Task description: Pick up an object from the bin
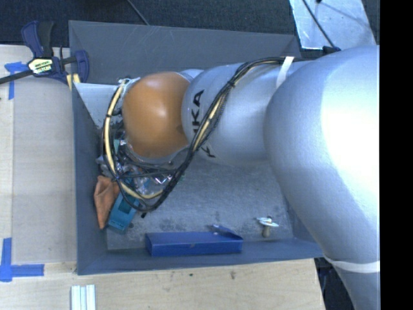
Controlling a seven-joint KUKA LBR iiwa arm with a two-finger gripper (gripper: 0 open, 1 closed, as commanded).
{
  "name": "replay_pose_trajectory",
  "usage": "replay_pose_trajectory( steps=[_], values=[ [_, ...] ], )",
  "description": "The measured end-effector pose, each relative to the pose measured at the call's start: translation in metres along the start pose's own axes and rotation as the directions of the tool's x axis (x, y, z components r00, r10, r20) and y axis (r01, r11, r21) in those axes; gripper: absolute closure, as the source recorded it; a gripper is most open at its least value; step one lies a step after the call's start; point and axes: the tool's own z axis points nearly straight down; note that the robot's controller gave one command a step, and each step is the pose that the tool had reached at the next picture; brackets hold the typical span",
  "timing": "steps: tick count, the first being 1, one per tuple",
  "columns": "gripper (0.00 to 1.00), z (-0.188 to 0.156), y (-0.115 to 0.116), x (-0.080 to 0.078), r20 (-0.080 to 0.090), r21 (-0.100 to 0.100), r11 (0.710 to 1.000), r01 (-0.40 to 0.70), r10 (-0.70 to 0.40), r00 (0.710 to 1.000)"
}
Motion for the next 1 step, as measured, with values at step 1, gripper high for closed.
replay_pose_trajectory(
  steps=[1],
  values=[
    [1.00, 0.0095, -0.0106, 0.0112, -0.004, -0.008, 0.959, 0.283, -0.283, 0.959]
  ],
)
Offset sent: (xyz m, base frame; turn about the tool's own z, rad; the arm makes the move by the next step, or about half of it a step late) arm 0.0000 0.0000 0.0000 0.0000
